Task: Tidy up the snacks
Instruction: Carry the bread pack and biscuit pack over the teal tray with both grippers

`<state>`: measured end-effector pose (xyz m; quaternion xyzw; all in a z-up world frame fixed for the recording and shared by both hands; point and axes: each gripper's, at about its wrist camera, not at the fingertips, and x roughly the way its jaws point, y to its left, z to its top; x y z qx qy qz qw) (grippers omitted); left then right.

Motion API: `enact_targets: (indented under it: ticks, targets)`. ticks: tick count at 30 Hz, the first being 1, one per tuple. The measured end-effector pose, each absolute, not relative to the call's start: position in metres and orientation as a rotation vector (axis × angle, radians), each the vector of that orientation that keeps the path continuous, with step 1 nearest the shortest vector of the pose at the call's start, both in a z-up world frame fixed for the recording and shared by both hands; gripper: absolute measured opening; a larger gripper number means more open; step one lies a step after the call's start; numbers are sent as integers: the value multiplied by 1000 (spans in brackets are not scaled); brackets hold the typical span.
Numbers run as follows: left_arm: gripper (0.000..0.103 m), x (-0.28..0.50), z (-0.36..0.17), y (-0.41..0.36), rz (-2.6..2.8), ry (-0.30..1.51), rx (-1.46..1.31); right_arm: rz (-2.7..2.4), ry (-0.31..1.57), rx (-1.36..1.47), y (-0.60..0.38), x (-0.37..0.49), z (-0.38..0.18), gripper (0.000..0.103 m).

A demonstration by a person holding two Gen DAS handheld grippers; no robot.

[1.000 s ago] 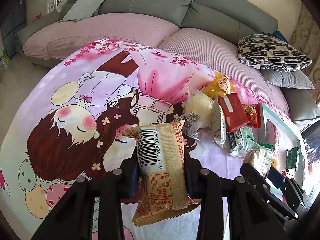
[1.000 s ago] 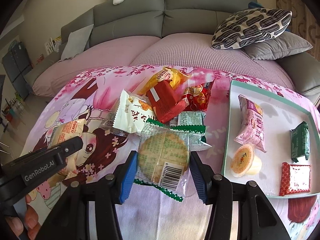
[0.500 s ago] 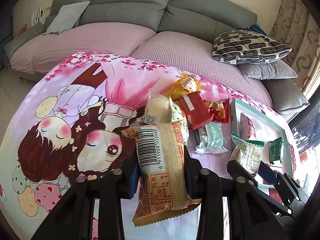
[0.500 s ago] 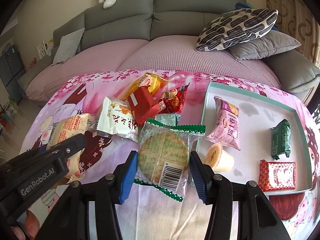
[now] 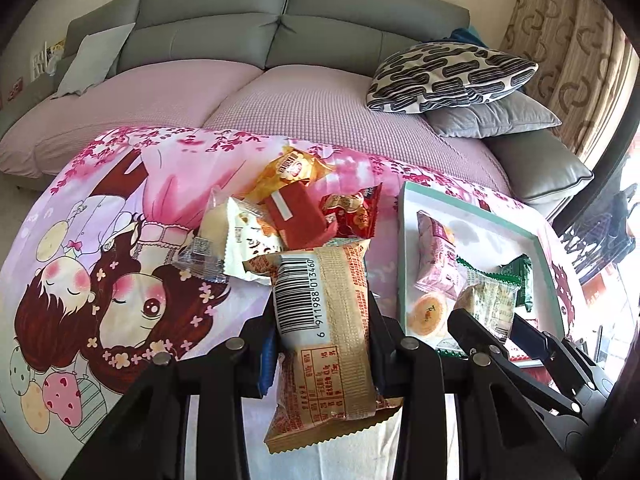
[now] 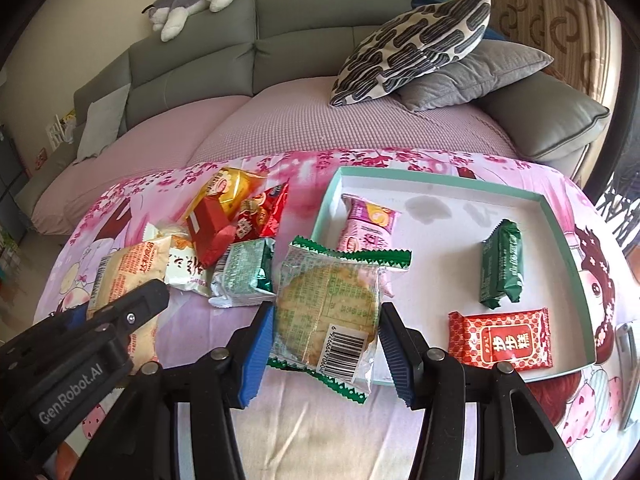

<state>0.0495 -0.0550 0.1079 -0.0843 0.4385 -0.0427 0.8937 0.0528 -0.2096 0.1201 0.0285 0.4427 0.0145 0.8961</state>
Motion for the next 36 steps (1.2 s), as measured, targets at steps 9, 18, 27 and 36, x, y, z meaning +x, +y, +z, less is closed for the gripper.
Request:
enact_targets:
  ticks: [9,18,27,36]
  targets:
    - [39,52,113,-97,-150,906,-150,-71,905,120,-264,48,127,55]
    - [39,59,114,-140,-217,912,-116,-173,884,184,-318,42,132,55]
    - [39,65,109,-171,-257,931,-62,-233,866,221,-351,40,135,55]
    - [39,85,96,-202,-313,944,-34,-252,859,235,-370,49,120,55]
